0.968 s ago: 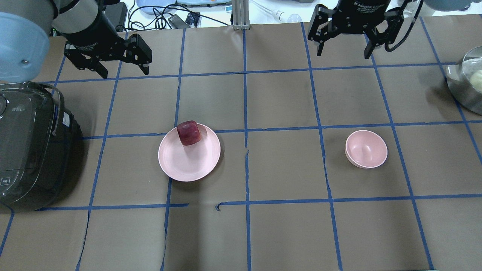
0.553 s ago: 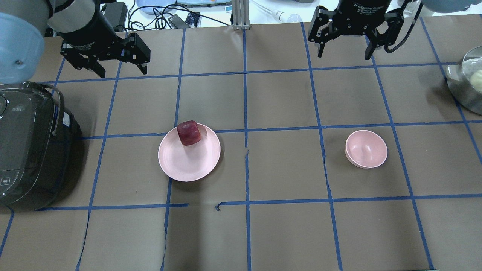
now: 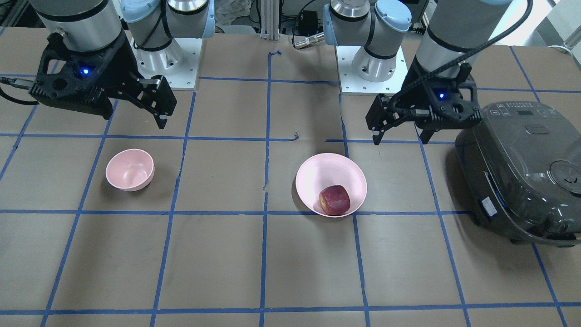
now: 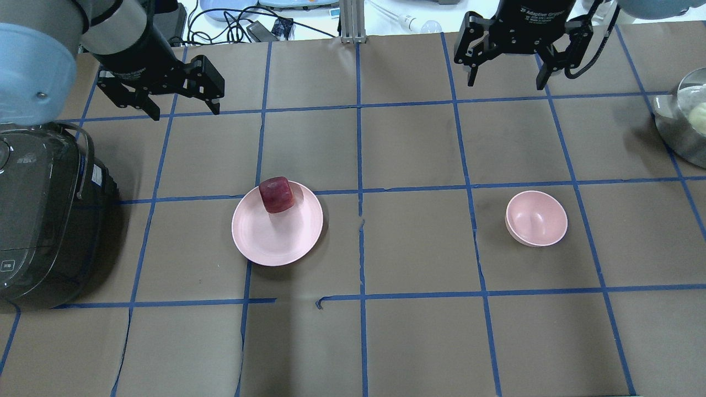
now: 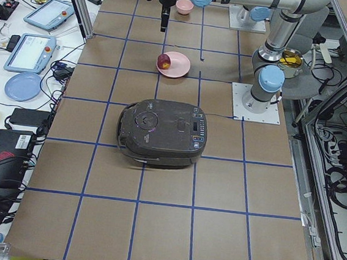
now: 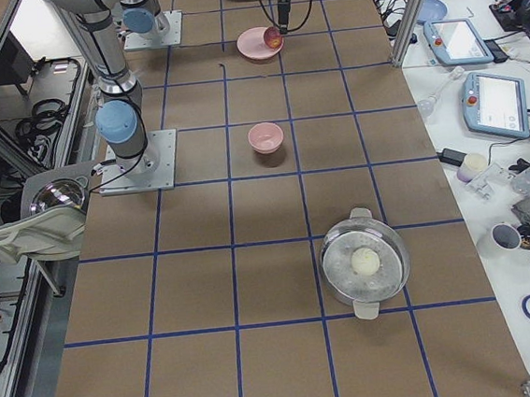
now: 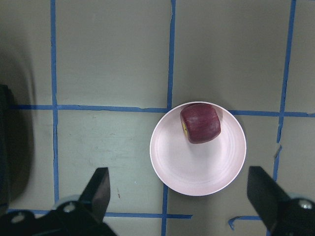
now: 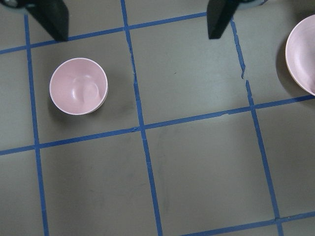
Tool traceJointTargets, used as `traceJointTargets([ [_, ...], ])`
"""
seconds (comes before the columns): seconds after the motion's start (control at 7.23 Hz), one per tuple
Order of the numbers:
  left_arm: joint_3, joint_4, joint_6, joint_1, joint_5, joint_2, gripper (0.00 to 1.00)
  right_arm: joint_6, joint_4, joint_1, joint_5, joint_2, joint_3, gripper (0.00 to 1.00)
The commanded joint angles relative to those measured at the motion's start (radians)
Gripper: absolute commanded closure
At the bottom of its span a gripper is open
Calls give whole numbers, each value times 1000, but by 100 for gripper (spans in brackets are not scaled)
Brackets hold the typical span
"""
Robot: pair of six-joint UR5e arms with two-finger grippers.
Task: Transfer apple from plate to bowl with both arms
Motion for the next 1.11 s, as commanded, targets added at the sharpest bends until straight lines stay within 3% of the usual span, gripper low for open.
traceJointTargets([
  [0.0,-136,161,-174,-7,-22,-59,0,-101,-90,-71,-3,4,112,0],
  [0.14,-186,226,-222,-10,-73,-108,0,-212,-220,-149,1,4,250,0],
  [0.55,-211,361,-406,-79,-85,-229,0,-357,-631,-357,3,8,649,2],
  [0.69,-229,358,-402,-86,-70,-271,0,-357,-686,-366,0,22,723,14],
  [0.97,-249,383,-402,-93,-69,-309,0,-362,-711,-371,-3,57,753,35],
])
